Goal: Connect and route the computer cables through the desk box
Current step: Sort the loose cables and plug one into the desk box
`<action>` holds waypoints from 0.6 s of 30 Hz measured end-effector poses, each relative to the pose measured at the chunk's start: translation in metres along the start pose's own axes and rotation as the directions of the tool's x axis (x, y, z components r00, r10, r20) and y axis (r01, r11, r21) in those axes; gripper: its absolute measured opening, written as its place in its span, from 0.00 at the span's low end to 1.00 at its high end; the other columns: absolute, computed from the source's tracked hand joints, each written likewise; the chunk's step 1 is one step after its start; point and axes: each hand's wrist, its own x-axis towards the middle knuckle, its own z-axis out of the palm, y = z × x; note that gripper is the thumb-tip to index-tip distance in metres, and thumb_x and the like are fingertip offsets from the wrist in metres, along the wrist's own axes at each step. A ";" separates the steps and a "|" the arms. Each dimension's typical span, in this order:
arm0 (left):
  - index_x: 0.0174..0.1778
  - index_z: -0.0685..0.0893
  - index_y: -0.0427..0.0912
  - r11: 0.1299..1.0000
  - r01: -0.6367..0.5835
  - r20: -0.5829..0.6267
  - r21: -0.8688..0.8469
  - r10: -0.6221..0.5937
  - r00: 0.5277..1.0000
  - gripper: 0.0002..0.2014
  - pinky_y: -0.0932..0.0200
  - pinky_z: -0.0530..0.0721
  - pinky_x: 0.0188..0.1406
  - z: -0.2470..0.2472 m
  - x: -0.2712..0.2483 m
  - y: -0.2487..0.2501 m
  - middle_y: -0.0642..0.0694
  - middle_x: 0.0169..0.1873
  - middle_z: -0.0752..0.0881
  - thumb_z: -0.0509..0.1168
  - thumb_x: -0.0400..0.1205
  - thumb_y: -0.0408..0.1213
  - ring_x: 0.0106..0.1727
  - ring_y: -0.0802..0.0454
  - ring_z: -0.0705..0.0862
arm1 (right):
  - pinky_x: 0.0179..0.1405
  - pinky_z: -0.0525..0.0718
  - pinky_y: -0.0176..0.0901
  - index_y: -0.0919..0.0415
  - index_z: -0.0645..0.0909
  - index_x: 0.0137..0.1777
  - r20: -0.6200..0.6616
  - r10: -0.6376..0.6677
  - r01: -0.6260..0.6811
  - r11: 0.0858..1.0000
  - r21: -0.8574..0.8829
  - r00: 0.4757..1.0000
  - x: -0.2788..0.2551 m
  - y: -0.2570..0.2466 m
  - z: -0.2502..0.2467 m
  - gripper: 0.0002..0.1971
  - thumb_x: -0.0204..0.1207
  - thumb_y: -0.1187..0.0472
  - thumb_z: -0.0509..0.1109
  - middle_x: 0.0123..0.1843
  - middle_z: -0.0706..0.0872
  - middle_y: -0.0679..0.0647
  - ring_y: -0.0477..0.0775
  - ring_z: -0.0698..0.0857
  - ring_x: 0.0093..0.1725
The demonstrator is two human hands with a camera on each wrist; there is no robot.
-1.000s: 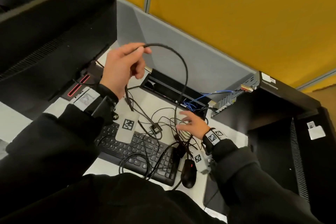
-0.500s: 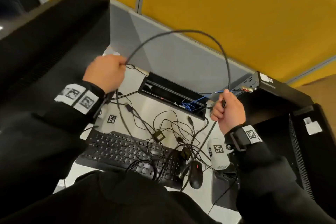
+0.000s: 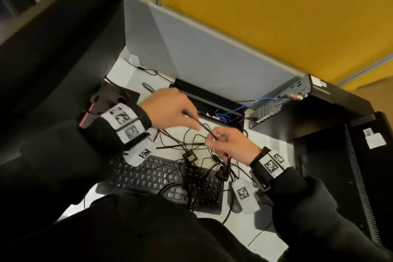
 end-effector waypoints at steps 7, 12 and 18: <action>0.30 0.89 0.56 0.948 0.248 -0.207 -0.201 -0.288 0.935 0.19 0.53 0.79 0.36 -0.047 -0.029 -0.069 0.64 0.29 0.86 0.70 0.80 0.62 0.34 0.57 0.83 | 0.54 0.86 0.59 0.64 0.82 0.37 0.037 0.243 -0.226 0.939 -0.259 0.969 -0.020 0.099 -0.005 0.20 0.88 0.53 0.64 0.35 0.91 0.57 0.63 0.88 0.39; 0.36 0.89 0.53 0.906 0.307 -0.025 -0.293 -0.328 0.944 0.15 0.54 0.82 0.37 -0.016 -0.027 -0.072 0.57 0.26 0.84 0.65 0.87 0.49 0.26 0.58 0.81 | 0.52 0.90 0.61 0.60 0.85 0.42 -0.222 0.218 -0.257 0.952 -0.168 0.951 0.014 0.103 0.004 0.13 0.84 0.54 0.70 0.38 0.92 0.54 0.53 0.90 0.39; 0.52 0.92 0.44 0.562 0.279 0.162 -0.779 -0.251 0.954 0.14 0.61 0.63 0.27 -0.001 -0.019 -0.051 0.52 0.25 0.68 0.60 0.91 0.39 0.27 0.55 0.64 | 0.57 0.82 0.46 0.50 0.81 0.66 -0.173 0.209 -0.271 0.790 -0.551 0.962 0.099 0.095 0.050 0.25 0.73 0.39 0.75 0.60 0.84 0.48 0.51 0.83 0.58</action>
